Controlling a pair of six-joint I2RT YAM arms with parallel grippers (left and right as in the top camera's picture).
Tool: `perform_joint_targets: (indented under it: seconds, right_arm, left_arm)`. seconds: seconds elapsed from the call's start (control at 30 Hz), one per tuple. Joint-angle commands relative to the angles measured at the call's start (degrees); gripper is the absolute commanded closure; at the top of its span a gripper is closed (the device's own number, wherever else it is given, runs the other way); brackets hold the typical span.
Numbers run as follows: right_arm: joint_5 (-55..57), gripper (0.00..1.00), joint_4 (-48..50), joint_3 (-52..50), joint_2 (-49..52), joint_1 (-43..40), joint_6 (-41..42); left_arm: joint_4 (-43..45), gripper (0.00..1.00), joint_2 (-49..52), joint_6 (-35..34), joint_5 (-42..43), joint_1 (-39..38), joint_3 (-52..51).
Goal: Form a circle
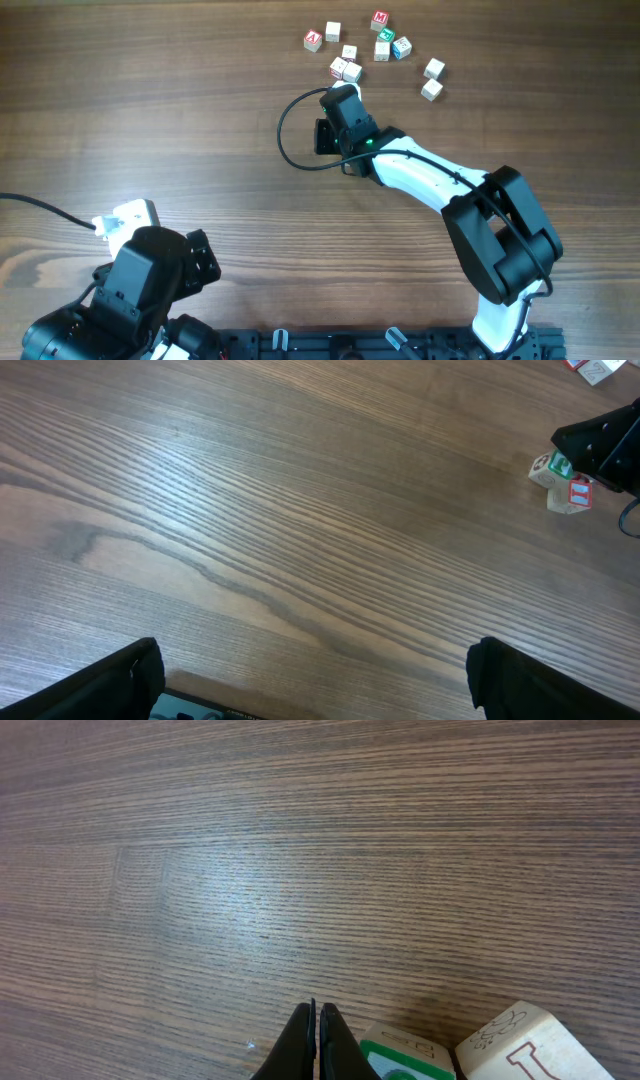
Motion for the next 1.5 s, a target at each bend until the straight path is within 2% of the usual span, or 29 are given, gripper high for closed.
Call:
perform_joint_targets:
  seconds: [0.0,1.47]
  right_arm:
    - [-0.3,0.95,0.2,1.2,1.4,0.0,-0.6]
    - [-0.8,0.95,0.0,1.1,2.6,0.0,-0.5]
  left_arm:
    - [-0.1,0.00,0.1,-0.7,0.1,0.1,-0.2]
    - [-0.1,0.00,0.1,-0.7,0.1,0.1,-0.2]
